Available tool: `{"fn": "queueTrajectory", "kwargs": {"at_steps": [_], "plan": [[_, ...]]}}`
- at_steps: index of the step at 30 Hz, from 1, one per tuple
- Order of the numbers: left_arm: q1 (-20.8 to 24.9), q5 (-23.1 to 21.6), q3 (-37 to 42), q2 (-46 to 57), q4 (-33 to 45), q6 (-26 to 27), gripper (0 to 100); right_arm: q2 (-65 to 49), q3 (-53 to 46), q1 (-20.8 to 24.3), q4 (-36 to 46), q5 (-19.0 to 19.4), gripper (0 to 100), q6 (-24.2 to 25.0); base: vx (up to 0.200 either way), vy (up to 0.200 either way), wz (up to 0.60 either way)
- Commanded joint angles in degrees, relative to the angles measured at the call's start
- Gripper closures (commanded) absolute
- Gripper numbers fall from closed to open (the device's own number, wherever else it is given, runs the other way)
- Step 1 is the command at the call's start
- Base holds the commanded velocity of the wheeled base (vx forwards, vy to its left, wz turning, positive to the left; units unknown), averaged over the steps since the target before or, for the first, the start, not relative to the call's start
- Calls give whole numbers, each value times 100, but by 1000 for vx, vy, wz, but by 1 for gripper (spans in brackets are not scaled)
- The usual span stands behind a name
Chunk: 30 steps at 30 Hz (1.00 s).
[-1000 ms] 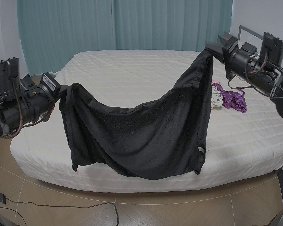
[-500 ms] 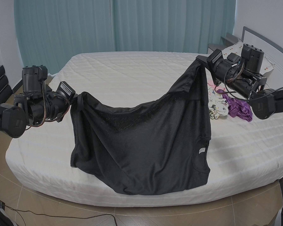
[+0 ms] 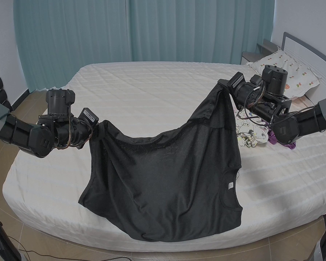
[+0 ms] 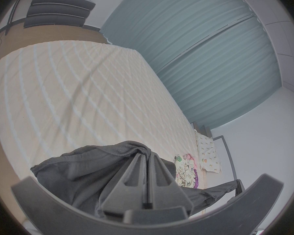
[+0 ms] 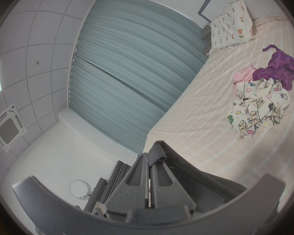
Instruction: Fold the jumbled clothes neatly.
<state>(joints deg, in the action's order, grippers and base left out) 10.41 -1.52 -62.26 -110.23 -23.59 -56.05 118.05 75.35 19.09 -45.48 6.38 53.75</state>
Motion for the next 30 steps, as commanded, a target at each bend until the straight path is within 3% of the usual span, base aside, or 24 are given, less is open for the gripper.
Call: {"fn": "queueTrajectory", "kwargs": {"at_steps": [1, 21, 30], "plan": [[-22, -6, -85, -315, -5, -11, 100, 227, 6, 25, -40, 4, 100, -5, 0, 0, 0], [-118, -32, -454, -930, -5, -116, 100, 666, -12, 16, -224, 4, 100, -145, 0, 0, 0], [-109, -32, -515, -957, 3, -108, 100, 684, -38, 16, -294, -5, 100, -145, 200, 0, 0]]}}
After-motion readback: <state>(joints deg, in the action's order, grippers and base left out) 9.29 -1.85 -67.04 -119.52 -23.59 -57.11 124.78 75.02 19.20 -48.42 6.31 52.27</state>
